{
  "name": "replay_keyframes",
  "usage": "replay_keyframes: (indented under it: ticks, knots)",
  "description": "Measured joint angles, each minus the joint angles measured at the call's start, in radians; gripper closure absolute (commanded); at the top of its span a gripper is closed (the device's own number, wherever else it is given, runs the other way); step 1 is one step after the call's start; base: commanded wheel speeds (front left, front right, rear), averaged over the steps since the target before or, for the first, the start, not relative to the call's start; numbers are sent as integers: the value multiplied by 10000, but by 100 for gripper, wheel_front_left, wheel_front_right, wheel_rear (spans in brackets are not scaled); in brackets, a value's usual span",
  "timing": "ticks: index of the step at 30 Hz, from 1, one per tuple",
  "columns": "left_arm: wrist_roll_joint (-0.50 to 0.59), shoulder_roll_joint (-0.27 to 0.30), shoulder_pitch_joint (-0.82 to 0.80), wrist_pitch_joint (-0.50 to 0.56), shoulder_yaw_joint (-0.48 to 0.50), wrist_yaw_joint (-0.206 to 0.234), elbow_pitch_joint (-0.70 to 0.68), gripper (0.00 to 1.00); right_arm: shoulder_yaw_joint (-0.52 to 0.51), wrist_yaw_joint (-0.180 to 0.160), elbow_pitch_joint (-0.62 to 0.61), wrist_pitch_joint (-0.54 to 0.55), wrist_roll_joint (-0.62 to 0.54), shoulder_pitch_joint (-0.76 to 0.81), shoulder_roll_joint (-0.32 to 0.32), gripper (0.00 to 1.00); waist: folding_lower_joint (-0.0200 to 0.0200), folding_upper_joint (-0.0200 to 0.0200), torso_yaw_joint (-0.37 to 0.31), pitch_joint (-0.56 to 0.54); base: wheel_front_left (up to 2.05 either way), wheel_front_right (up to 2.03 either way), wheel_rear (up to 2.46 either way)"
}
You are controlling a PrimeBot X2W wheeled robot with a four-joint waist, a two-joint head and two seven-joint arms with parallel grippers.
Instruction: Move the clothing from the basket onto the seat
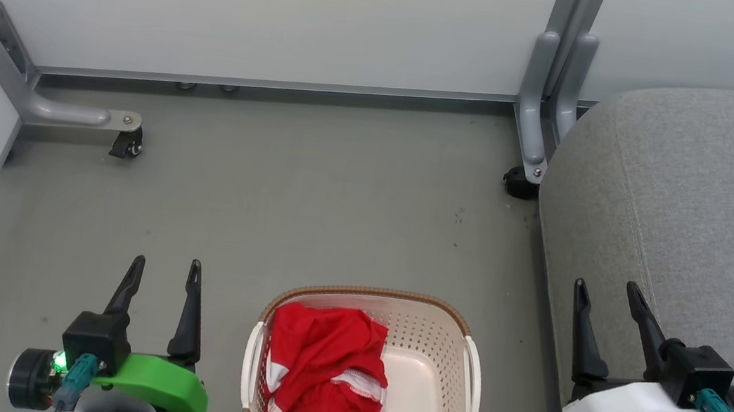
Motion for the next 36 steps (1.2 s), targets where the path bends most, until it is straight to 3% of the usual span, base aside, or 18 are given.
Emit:
replay_keyframes:
  ticks: [7, 14, 26, 36]
  knots:
    - [265, 6, -800, 0, -802, -205, 451, 0, -8, 0, -391, -2, -38, -386, 0, 0, 0, 0, -22, 432, 0, 0, 0]
    - [128, 4, -2321, -4, -2525, -270, 1701, 0, 56, 0, -1016, -2, -123, -1002, 0, 0, 0, 0, -106, 1340, 0, 0, 0]
    - [199, 0, -5733, 253, -5358, 267, 5797, 0, 485, 0, -2211, 0, -52, -2446, -8, 0, 1, 0, -477, 3683, 0, 0, 0]
    - [1177, -8, -7779, 1089, -6840, 267, 8374, 0, 974, 2, -2821, 0, 435, -3408, -13, 0, 2, 0, -1061, 5759, 0, 0, 0]
